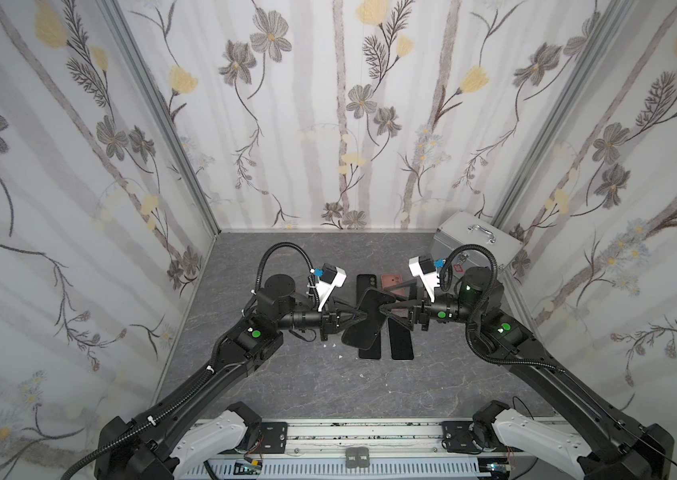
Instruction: Take the phone out of the phone case
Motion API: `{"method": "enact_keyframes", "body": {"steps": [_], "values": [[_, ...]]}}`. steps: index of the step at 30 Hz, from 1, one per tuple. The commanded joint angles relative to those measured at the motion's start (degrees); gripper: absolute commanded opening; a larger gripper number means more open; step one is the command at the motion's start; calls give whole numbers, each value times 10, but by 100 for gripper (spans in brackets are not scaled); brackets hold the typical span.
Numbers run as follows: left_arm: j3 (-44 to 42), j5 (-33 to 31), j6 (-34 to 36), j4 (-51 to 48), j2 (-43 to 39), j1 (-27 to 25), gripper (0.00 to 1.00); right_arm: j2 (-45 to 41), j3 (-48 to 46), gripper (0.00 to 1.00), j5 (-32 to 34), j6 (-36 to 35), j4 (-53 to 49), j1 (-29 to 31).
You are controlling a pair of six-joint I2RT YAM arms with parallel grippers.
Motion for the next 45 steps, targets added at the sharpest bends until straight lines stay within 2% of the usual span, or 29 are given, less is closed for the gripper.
{"method": "enact_keyframes", "body": {"steps": [1, 5, 12, 17, 21, 22, 23, 25, 27, 29, 35, 39, 45], "values": [[8, 21, 4, 36, -4, -3, 0, -9, -4, 59, -76, 30, 75, 0], [8, 22, 3, 41, -5, -7, 0, -7, -6, 47, -100, 29, 68, 0], [11, 33, 3, 46, -1, -13, 0, 5, 0, 29, -105, 33, 55, 0], [11, 36, 1, 48, -1, -14, 0, 10, -2, 19, -124, 58, 81, 0], [11, 32, -11, 55, -2, -14, 0, 9, 0, 6, -130, 78, 102, 0], [11, 32, -21, 62, -2, -16, 2, 8, 2, 2, -133, 85, 110, -1], [11, 33, -29, 69, -3, -18, 8, 6, 3, 0, -134, 90, 117, -1], [11, 34, -41, 80, -6, -22, 26, -4, 2, 0, -134, 122, 159, -2], [9, 34, -50, 91, -10, -26, 34, -12, -2, 0, -133, 163, 213, -3], [5, 34, -58, 101, -14, -29, 37, -21, -1, 0, -132, 192, 254, -4], [-3, 28, -68, 124, -22, -43, 36, -57, -1, 0, -104, 210, 269, -21], [-3, 26, -69, 130, -23, -51, 31, -74, -17, 0, -85, 232, 284, -46], [-2, 26, -69, 132, -20, -53, 18, -81, -37, 0, -79, 270, 330, -62]]}}
